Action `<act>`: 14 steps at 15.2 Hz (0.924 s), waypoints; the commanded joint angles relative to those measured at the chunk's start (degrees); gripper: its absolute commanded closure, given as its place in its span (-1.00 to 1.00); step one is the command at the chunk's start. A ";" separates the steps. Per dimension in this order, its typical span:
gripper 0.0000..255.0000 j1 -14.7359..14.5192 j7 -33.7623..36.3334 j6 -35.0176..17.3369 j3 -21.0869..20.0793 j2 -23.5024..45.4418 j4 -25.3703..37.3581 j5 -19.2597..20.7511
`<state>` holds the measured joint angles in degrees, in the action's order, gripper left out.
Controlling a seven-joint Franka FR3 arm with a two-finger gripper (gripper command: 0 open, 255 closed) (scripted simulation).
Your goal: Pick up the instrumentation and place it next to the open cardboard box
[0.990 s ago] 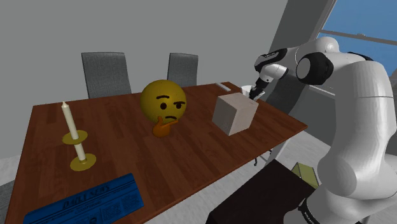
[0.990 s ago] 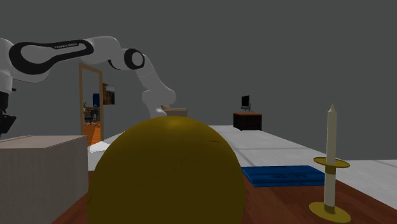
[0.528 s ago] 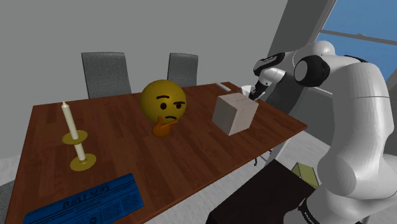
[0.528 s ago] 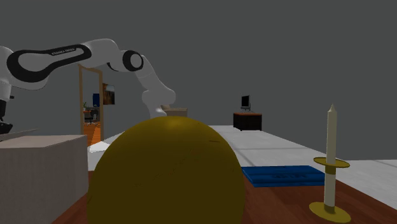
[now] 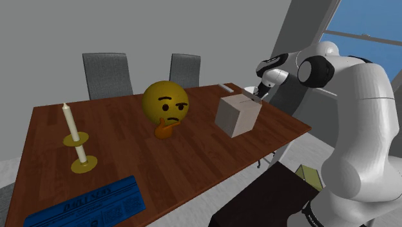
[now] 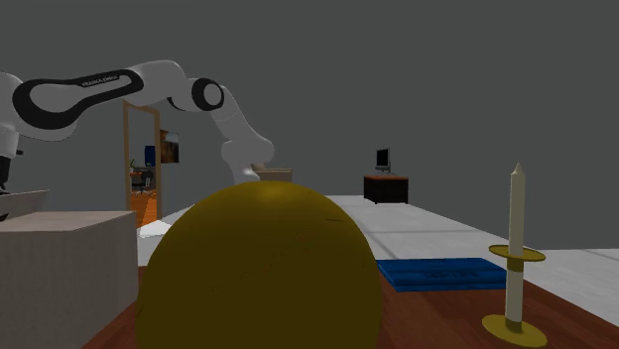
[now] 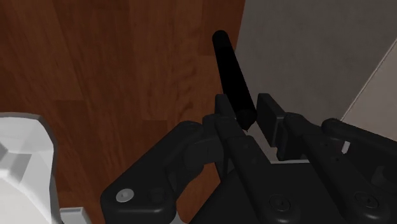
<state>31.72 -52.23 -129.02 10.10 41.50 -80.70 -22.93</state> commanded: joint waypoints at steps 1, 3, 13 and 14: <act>-1.00 -0.12 0.37 1.43 -0.13 1.32 0.39 0.25; -1.00 -0.34 0.31 0.65 -0.22 1.19 -0.50 0.13; -1.00 0.06 0.52 4.82 0.74 -3.56 -1.22 1.16; -1.00 0.06 0.52 4.82 0.74 -3.56 -1.22 1.16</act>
<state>31.81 -51.76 -124.29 10.83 38.04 -81.88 -21.80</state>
